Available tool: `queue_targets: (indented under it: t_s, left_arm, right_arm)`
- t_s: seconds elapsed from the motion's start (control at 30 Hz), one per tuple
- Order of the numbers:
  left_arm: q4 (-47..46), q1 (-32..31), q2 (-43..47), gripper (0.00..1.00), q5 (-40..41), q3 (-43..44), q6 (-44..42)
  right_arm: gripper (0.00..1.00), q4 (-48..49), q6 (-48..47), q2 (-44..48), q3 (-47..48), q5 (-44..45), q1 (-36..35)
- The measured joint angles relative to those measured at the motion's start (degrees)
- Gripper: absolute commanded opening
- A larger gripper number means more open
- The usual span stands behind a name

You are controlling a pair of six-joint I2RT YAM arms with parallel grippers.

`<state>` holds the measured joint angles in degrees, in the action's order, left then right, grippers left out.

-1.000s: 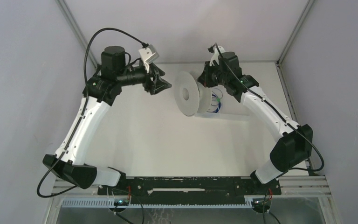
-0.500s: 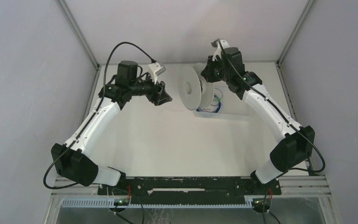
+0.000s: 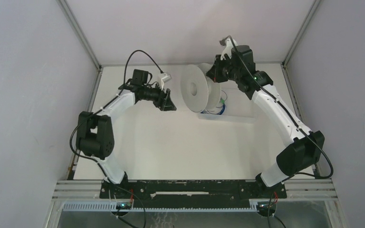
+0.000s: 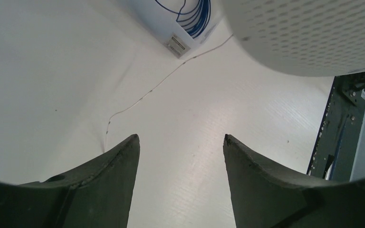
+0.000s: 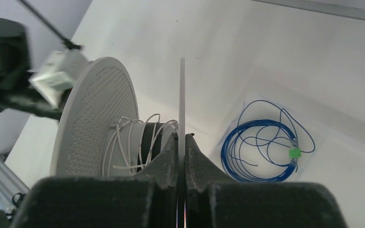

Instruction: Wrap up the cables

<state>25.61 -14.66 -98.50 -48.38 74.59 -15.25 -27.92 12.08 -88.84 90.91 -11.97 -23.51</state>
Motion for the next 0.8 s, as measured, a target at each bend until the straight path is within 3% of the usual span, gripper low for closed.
queue_targets:
  t_s: [0.33, 0.53, 0.8]
  left_arm:
    - [0.24, -0.07, -5.84, 0.84, -3.63, 0.15, -5.11]
    - [0.20, -0.15, -7.91, 0.84, -6.23, 0.59, -6.67]
    - [4.39, -1.84, -9.40, 0.79, -15.45, 1.42, -13.70]
  right_arm:
    - [0.00, -1.51, 2.01, 5.90, 2.60, -8.07, 1.44]
    - [0.00, -1.53, 3.72, 6.97, 3.54, -12.11, 1.79]
    - [0.00, -2.14, 4.79, 6.97, 3.54, -13.94, 1.79]
